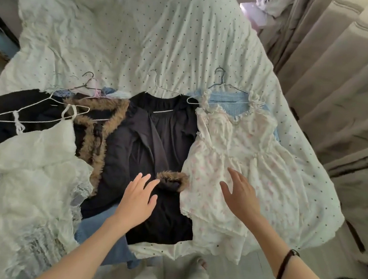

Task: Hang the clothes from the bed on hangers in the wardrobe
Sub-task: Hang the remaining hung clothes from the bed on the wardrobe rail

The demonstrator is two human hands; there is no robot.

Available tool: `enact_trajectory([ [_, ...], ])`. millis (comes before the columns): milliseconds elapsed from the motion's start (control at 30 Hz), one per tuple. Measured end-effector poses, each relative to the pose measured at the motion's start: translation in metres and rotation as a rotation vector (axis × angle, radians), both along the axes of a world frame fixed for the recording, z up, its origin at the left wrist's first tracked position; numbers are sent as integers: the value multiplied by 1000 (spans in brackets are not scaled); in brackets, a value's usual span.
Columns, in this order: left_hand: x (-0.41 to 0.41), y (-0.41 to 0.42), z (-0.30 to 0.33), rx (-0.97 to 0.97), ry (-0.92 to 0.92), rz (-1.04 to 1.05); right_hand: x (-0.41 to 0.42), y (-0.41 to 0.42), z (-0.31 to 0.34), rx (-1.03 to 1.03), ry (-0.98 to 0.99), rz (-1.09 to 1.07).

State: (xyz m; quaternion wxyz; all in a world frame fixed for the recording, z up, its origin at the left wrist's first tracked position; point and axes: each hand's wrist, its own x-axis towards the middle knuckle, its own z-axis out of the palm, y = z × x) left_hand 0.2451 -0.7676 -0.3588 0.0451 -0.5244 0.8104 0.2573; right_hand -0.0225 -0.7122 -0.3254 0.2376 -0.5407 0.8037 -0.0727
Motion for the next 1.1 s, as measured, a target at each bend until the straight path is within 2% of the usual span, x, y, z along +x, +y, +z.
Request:
enact_trajectory([
  [100, -15, -44, -10, 22, -44, -57, -44, -34, -6, 61, 65, 27],
  [300, -105, -163, -26, -114, 7, -68, -153, -137, -34, 38, 155, -37],
  [567, -219, -272, -127, 38, -55, 91, -280, -284, -134, 73, 143, -41],
  [633, -238, -305, -149, -13, -50, 122, -306, -316, -160, 56, 123, -76],
  [800, -275, -377, -174, -276, 5, 106, -344, -386, -197, -135, 166, -77],
  [900, -294, -399, -180, -225, -29, 80, -354, -417, -213, -93, 219, -16],
  [1000, -305, -407, -185, -115, -144, 57, -355, -426, -228, -16, 340, 74],
  [1100, -309, -412, -186, -97, -228, 52, -357, -421, -232, -107, 293, 113],
])
